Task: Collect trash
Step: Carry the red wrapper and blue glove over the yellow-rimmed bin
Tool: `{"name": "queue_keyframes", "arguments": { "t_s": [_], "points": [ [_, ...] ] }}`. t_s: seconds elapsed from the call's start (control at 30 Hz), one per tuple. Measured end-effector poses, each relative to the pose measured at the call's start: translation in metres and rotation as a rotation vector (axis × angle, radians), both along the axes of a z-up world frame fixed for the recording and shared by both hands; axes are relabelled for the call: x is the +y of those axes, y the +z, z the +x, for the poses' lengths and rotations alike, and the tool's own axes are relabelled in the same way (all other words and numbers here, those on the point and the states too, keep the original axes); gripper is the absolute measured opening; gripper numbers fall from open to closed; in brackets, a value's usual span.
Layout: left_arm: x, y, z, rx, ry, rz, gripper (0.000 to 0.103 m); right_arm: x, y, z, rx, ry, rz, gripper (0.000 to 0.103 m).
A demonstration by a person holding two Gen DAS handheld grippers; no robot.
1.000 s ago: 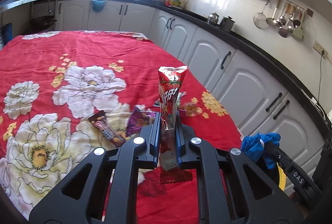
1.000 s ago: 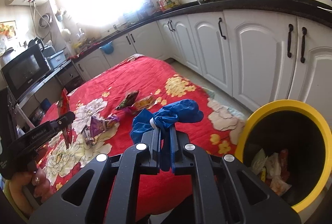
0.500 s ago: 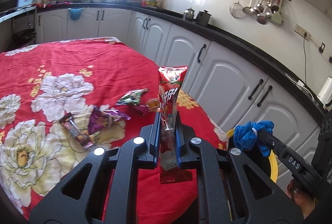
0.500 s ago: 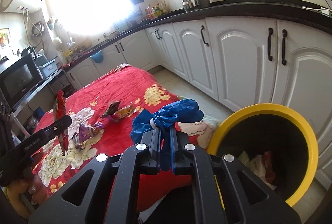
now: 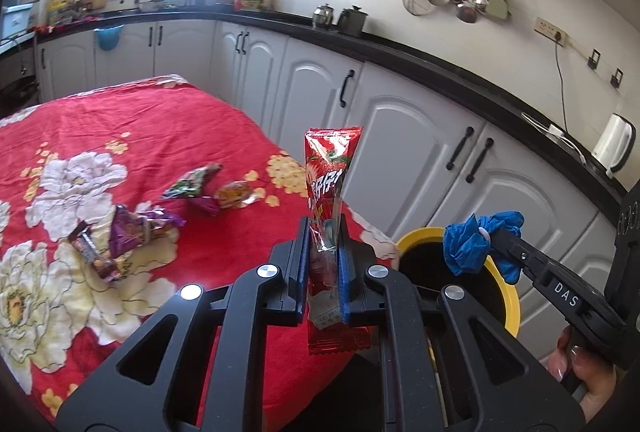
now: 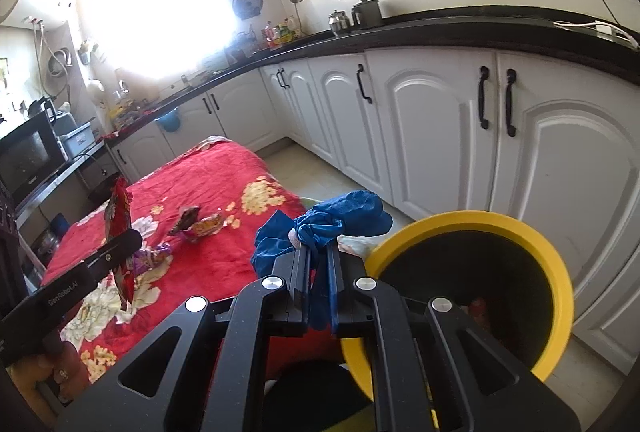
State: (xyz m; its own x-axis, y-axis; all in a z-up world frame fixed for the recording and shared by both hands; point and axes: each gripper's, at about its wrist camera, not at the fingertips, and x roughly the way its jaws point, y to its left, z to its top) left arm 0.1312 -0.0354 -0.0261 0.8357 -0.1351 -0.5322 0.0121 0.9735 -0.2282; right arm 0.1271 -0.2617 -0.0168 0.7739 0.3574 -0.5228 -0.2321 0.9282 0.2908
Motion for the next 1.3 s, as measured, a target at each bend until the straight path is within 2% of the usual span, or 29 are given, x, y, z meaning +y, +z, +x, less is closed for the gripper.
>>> {"name": "queue_keyframes", "arguments": {
  "t_s": [0.87,1.3],
  "points": [
    [-0.100,-0.012,0.034,0.023,-0.203,0.064,0.007,-0.077,-0.040,-0.014,0.070,-0.145,-0.025,0.007],
    [-0.144,-0.032,0.059,0.084,-0.293,0.087,0.007,-0.101,-0.070,-0.014,0.148,-0.187,-0.025,0.007]
  ]
}}
